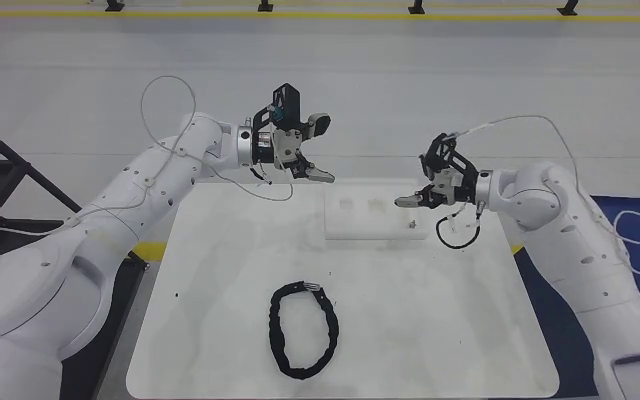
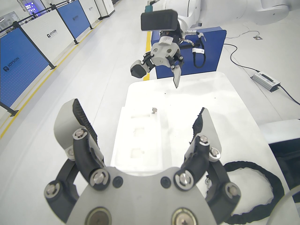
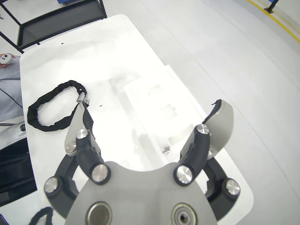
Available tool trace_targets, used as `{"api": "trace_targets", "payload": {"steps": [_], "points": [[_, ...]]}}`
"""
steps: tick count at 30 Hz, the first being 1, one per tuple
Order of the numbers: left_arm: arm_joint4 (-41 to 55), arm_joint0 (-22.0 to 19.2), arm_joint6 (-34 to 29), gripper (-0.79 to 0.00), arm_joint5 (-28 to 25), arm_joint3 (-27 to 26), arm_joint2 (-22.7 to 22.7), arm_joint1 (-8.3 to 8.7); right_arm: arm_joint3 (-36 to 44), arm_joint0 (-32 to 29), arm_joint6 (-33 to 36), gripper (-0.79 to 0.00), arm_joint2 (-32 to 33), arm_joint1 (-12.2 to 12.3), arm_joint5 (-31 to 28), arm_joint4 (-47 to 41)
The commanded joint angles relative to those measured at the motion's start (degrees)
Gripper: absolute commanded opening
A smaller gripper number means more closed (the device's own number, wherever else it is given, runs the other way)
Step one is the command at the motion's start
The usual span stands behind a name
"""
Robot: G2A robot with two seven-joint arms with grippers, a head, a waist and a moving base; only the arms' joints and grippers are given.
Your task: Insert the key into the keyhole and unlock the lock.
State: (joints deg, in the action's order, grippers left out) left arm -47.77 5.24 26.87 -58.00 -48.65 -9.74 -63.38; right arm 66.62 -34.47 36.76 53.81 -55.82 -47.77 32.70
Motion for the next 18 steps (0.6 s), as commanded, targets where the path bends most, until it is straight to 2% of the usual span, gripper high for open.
{"api": "trace_targets", "payload": {"steps": [1, 10, 14, 18], "points": [[0.0, 0.0, 0.0, 0.0, 0.0, 0.0, 0.0, 0.0, -2.2, 0.7, -0.1, 0.0, -1.2, -0.5, 1.1, 0.0], [0.0, 0.0, 0.0, 0.0, 0.0, 0.0, 0.0, 0.0, -13.3, 3.4, 1.2, 0.0, -7.2, -3.7, 7.4, -0.6], [0.0, 0.0, 0.0, 0.0, 0.0, 0.0, 0.0, 0.0, -17.6, 4.4, 2.8, 0.0, -9.4, -5.3, 9.3, -2.6], [0.0, 0.0, 0.0, 0.0, 0.0, 0.0, 0.0, 0.0, -22.8, 5.2, 5.1, 0.0, -10.8, -7.1, 14.0, -7.3]]}}
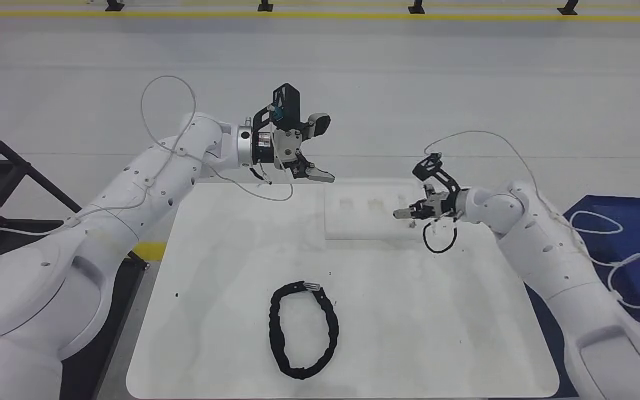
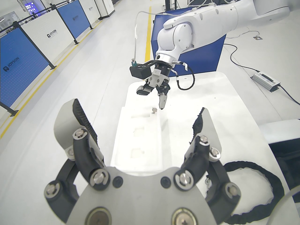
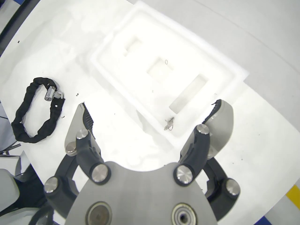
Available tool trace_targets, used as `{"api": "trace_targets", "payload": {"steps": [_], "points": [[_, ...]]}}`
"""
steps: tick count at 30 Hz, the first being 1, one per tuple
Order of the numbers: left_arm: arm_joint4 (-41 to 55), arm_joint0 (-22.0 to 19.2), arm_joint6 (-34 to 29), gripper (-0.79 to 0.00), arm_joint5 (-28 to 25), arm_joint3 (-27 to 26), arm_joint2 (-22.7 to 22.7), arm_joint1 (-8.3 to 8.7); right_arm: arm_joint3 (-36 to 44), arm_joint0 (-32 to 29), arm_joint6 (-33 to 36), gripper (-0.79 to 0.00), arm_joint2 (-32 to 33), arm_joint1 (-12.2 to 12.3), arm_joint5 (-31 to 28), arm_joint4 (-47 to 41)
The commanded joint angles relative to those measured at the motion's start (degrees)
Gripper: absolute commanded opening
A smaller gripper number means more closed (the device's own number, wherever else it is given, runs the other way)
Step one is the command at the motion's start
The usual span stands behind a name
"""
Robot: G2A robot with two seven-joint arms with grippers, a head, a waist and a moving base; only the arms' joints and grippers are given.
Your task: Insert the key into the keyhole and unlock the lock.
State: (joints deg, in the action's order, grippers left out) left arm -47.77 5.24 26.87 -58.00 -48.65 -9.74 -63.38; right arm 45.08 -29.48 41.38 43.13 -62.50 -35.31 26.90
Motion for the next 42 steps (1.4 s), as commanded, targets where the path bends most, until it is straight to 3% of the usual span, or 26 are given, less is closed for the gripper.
{"api": "trace_targets", "payload": {"steps": [1, 11, 26, 31, 42], "points": [[0.0, 0.0, 0.0, 0.0, 0.0, 0.0, 0.0, 0.0, -2.8, 0.4, 1.5, 0.0, -0.5, -1.0, 2.9, -3.3], [0.0, 0.0, 0.0, 0.0, 0.0, 0.0, 0.0, 0.0, -9.2, 1.0, 4.2, 0.0, -2.2, -4.7, 12.9, -10.3], [0.0, 0.0, 0.0, 0.0, 0.0, 0.0, 0.0, 0.0, -9.3, 0.9, 4.3, 0.0, -2.3, -4.7, 13.2, -10.2], [0.0, 0.0, 0.0, 0.0, 0.0, 0.0, 0.0, 0.0, -4.2, 0.9, 10.8, 0.0, -2.6, -4.7, 16.5, -8.8], [0.0, 0.0, 0.0, 0.0, 0.0, 0.0, 0.0, 0.0, -1.7, 0.7, 13.0, 0.0, -3.3, -5.4, 25.4, -5.6]]}}
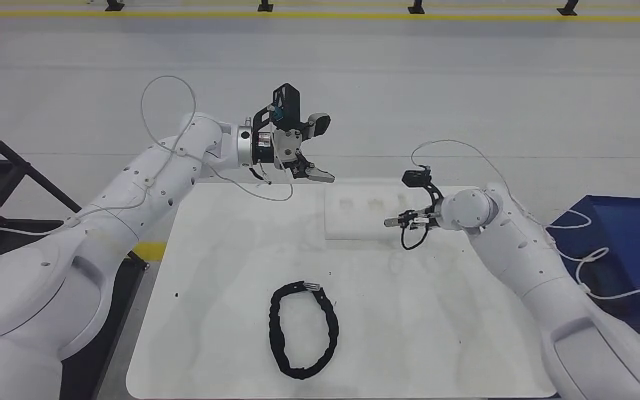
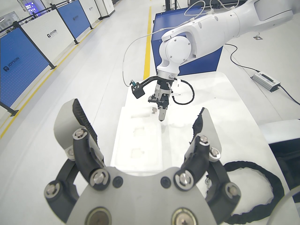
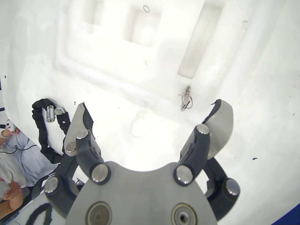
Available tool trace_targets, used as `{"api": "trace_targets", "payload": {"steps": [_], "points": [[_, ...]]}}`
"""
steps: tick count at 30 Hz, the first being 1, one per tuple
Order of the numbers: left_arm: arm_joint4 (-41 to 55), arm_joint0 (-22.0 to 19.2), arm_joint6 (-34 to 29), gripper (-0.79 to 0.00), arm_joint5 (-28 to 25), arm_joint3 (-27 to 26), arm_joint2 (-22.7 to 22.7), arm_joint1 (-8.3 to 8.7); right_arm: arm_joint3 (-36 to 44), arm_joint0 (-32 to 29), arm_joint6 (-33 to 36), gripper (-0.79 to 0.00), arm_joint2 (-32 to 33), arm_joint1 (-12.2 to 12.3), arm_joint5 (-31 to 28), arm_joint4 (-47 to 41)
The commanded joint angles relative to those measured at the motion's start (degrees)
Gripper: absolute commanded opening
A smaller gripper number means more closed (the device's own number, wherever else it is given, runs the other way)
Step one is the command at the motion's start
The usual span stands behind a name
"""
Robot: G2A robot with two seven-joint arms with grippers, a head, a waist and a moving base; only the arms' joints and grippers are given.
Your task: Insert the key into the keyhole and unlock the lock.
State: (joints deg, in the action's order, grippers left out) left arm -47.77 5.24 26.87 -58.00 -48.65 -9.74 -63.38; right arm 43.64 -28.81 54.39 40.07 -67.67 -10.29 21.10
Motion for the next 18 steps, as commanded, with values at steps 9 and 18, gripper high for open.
{"api": "trace_targets", "payload": {"steps": [9, 18], "points": [[0.0, 0.0, 0.0, 0.0, 0.0, 0.0, 0.0, 0.0, -2.2, 1.6, 0.4, -0.382, -2.2, -1.8, 4.1, 4.0], [0.0, 0.0, 0.0, 0.0, 0.0, 0.0, 0.0, 0.0, -6.0, 2.7, 0.0, -0.526, -2.6, -3.3, 5.8, 4.4]]}}
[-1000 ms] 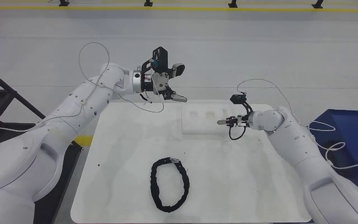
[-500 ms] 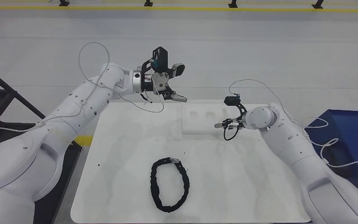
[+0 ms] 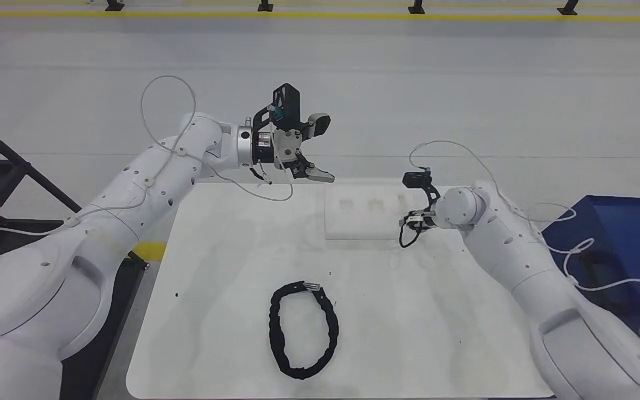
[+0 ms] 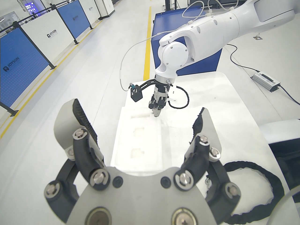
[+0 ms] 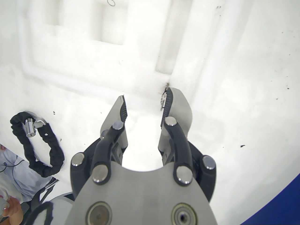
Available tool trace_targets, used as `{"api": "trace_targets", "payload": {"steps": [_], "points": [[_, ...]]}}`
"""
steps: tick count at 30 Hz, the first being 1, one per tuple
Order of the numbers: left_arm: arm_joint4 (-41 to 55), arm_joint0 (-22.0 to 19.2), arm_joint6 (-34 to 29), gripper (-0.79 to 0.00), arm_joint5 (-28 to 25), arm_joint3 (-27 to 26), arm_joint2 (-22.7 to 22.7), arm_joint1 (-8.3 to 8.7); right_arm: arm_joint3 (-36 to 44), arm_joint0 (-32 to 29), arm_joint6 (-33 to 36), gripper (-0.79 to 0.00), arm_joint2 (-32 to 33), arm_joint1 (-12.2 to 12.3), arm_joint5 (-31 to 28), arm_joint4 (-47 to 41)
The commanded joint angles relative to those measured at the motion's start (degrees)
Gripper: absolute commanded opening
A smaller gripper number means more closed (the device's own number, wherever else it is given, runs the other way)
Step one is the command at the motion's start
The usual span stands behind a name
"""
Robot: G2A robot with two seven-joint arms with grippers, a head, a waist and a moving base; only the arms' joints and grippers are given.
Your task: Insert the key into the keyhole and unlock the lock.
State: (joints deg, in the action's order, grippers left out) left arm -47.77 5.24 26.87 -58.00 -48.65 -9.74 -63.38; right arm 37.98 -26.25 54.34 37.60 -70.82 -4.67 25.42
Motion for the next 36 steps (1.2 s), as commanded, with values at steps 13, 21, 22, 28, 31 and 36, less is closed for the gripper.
{"api": "trace_targets", "payload": {"steps": [13, 21, 22, 28, 31, 36], "points": [[0.0, 0.0, 0.0, 0.0, 0.0, 0.0, 0.0, 0.0, -7.7, 2.0, -1.1, -0.631, -1.7, -3.4, 2.0, 0.8], [0.0, 0.0, 0.0, 0.0, 0.0, 0.0, 0.0, 0.0, -11.8, 3.1, -2.0, -0.696, -2.7, -5.6, 3.0, 1.7], [0.0, 0.0, 0.0, 0.0, 0.0, 0.0, 0.0, 0.0, -12.3, 3.2, -2.3, -0.77, -2.7, -5.8, 3.0, 1.7], [0.0, 0.0, 0.0, 0.0, 0.0, 0.0, 0.0, 0.0, -14.5, 4.8, -1.5, -0.785, -2.4, -6.7, 2.4, 1.8], [0.0, 0.0, 0.0, 0.0, 0.0, 0.0, 0.0, 0.0, -14.8, 5.6, 0.2, -0.785, -2.0, -6.8, 2.0, 1.4], [0.0, 0.0, 0.0, 0.0, 0.0, 0.0, 0.0, 0.0, -13.9, 6.6, 3.5, -0.785, -1.0, -6.4, 0.0, 1.1]]}}
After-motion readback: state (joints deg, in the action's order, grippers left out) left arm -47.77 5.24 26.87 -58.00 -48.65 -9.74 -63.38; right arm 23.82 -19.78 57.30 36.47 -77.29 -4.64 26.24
